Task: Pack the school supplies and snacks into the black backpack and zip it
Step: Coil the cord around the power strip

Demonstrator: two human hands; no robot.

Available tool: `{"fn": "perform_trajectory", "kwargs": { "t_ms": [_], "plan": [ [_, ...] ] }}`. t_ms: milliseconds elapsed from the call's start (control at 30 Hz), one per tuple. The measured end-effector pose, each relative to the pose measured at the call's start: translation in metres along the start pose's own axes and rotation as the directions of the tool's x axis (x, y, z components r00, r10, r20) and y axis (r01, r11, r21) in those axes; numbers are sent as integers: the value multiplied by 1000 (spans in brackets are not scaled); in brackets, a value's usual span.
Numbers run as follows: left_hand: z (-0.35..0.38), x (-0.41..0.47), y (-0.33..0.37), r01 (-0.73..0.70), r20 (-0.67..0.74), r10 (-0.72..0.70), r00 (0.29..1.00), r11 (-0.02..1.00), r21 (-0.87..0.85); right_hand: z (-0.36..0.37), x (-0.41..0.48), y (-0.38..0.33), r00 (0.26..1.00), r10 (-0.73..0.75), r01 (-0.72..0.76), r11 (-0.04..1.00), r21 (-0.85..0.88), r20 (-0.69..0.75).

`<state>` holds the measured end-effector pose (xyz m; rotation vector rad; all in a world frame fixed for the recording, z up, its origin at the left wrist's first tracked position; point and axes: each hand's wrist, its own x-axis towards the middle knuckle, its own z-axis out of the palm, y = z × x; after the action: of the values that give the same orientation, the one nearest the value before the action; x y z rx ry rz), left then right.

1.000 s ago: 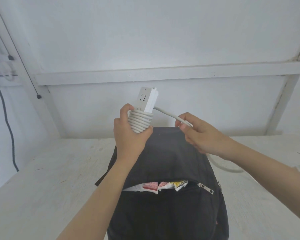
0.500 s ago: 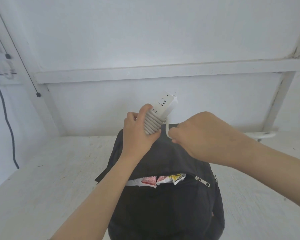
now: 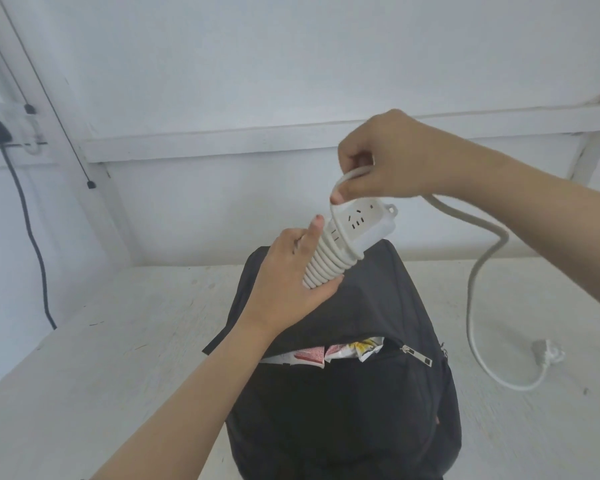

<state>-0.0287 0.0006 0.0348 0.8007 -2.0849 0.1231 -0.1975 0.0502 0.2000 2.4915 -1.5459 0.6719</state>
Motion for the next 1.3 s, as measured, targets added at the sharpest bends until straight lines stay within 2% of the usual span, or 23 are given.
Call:
{"fn": "perform_trajectory", "kwargs": {
  "t_ms": [67,200,400,600,633,700,800,867,933,1000,1233,1300],
  "plan": [
    [-1,-5,-4,-111,-11,111,994,992,52,-3,4,8,990,124,-132,982,137,64],
    [-3,-5,-2,-222,31,220,975,974,56,1,10,19,948,208,-253,951,176,241],
    [1,-2,1,-136,13,136,991,990,-45,21,10,50,911,166,-340,820,460,378],
    [7,-4,-4,-97,12,99,995,990,-99,63,-3,72,899,152,-424,540,727,411],
    [7,-4,-4,-69,0,69,998,991,-118,69,-6,74,904,160,-419,525,741,397],
    [6,-4,-3,-8,-45,-1,999,981,-194,81,-13,74,914,203,-403,551,730,352],
    [7,0,-5,102,-84,-130,988,954,-282,91,-23,65,918,259,-394,660,639,299],
    [11,3,-7,180,-94,-217,972,937,-300,92,-29,57,927,280,-368,800,474,248],
    [12,7,-8,229,-122,-286,951,910,-347,92,-38,55,946,280,-311,925,216,162],
    [12,11,-10,260,-151,-341,928,882,-394,94,-50,56,959,265,-271,961,56,102],
    [18,21,-10,293,-162,-393,905,853,-431,98,-71,69,935,355,-346,903,255,12],
    [19,25,-9,293,-182,-390,903,866,-406,96,-73,71,905,426,-400,855,331,-5]
  ]
}}
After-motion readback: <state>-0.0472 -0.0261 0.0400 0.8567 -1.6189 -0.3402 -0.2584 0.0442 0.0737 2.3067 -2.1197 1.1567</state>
